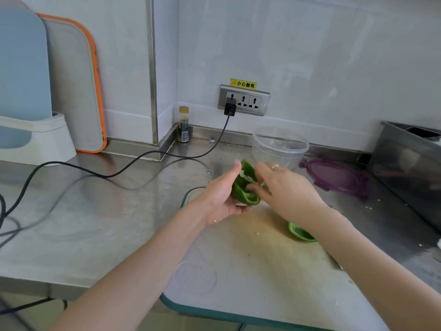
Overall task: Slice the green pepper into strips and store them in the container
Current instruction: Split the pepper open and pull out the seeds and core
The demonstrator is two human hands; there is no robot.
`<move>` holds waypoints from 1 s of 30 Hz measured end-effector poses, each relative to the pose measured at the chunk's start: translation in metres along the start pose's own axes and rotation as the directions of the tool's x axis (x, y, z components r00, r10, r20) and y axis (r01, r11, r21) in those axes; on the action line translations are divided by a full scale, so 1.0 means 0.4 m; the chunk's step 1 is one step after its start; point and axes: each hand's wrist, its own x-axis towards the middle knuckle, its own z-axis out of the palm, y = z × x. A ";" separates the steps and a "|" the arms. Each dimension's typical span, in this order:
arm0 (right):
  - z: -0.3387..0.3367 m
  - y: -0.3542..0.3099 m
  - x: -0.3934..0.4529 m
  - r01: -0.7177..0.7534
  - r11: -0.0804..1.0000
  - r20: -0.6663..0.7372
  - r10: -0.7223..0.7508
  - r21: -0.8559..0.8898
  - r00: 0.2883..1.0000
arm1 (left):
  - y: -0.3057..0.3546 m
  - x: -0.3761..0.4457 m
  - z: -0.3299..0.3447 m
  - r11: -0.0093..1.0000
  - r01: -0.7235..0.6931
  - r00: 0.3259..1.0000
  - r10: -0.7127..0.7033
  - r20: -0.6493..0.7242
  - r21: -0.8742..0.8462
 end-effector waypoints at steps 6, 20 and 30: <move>0.024 -0.025 0.023 0.060 0.973 0.073 -0.044 -0.224 0.996 | -0.015 -0.006 0.009 0.979 -0.098 0.995 0.097 0.012 0.181; 0.034 -0.013 0.038 0.166 0.986 0.160 -0.159 -0.027 0.974 | -0.009 -0.009 0.011 0.995 -0.078 0.996 0.081 -0.049 0.057; 0.027 0.014 0.031 0.034 0.903 -0.313 0.114 0.429 0.943 | 0.011 0.002 -0.005 0.987 -0.043 0.986 0.017 -0.166 -0.154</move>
